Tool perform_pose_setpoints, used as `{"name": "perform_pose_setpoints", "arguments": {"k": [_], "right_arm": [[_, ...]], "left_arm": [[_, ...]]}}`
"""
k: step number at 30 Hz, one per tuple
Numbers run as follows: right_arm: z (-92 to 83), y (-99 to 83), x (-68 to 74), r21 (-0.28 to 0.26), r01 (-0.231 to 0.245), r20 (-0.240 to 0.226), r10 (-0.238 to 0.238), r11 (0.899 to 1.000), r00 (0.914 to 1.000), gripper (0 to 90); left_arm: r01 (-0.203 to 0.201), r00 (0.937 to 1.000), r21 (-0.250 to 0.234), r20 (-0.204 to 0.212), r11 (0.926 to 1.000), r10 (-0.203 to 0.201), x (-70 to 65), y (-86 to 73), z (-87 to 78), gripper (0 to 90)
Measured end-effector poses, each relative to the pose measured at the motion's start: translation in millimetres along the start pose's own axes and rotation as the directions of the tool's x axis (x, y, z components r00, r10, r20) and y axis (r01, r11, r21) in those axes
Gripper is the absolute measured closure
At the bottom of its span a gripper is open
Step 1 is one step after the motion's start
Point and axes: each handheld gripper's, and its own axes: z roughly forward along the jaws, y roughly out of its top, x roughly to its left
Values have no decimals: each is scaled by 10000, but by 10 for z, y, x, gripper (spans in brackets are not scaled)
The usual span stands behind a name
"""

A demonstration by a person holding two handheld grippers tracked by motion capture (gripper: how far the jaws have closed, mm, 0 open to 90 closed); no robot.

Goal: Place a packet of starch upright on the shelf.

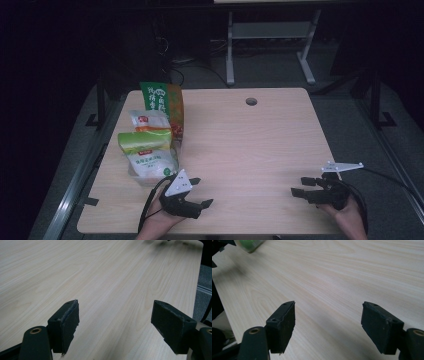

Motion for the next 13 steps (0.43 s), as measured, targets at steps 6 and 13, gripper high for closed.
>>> {"name": "perform_pose_setpoints", "arguments": {"k": [6, 13], "right_arm": [[-13, -36, 51, -222, 77, -11, -77, 9997, 10000, 261], [4, -64, 79, -209, 174, 133, -171, 9996, 9998, 253]], "left_arm": [[-135, 9999, 78, 19, 9999, 135, -39, -12, 18, 217], [-237, 9997, 110, 60, 9997, 236, -49, -22, 15, 217]]}}
